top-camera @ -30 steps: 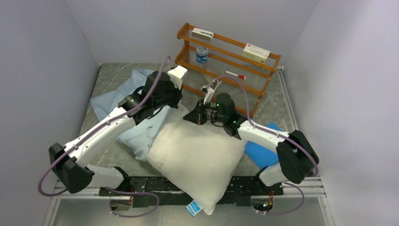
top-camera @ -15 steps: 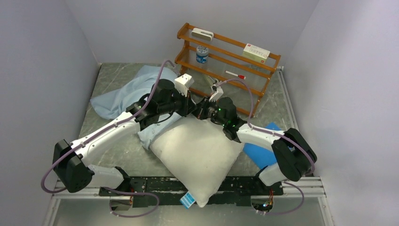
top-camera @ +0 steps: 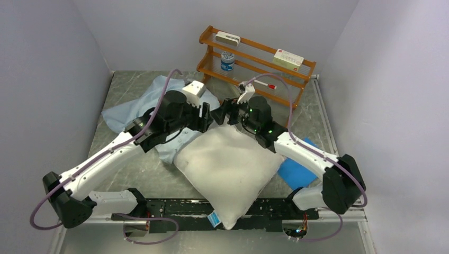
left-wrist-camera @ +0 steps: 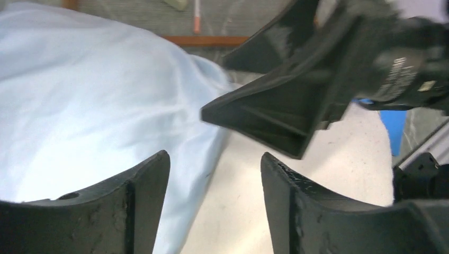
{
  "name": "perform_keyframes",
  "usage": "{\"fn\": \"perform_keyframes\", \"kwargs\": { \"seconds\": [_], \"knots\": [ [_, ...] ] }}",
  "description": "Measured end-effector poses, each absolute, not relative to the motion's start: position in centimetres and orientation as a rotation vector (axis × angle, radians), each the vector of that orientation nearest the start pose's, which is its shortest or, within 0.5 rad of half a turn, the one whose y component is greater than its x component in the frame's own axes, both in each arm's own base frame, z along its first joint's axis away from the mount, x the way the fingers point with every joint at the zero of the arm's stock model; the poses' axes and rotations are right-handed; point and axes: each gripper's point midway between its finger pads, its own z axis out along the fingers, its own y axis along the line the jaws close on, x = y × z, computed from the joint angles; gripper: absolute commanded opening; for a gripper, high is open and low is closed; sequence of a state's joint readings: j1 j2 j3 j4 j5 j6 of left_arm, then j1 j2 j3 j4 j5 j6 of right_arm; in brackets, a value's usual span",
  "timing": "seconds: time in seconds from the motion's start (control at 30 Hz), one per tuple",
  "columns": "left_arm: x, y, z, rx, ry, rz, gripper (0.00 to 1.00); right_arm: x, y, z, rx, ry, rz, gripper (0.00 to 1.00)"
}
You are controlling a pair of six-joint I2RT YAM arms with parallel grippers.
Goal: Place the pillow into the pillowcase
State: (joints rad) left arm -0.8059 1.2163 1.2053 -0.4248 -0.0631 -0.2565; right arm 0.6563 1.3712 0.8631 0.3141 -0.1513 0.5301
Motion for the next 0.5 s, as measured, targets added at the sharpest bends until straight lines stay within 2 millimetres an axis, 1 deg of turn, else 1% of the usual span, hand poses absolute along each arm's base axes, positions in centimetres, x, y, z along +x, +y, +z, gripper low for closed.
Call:
{"fn": "perform_keyframes", "kwargs": {
  "seconds": [0.1,0.13,0.2,0.27,0.33,0.43,0.5],
  "knots": [
    [26.6,-25.5,28.5,0.442,1.990,-0.545,0.81,32.2,30.1,24.7,-0.313,1.833,0.898,0.96],
    [26.7,-24.9,28.8,0.421,1.987,-0.538,0.83,32.0,29.8,25.2,-0.338,1.829,0.877,0.99],
    [27.1,-24.1,29.1,0.386,1.984,-0.527,0.89,31.4,29.4,25.7,-0.378,1.830,0.851,1.00],
    [28.0,-22.9,29.1,0.337,1.993,-0.505,0.96,30.7,29.1,25.5,-0.420,1.846,0.827,1.00],
    [29.2,-21.4,28.5,0.281,2.016,-0.486,0.96,29.7,29.4,24.8,-0.469,1.873,0.815,1.00],
    [31.2,-18.3,27.0,0.177,2.065,-0.450,0.96,27.8,30.4,23.4,-0.549,1.921,0.798,1.00],
    [32.3,-15.9,25.9,0.095,2.103,-0.434,0.96,26.4,31.4,22.9,-0.609,1.936,0.780,1.00]
  ]
}}
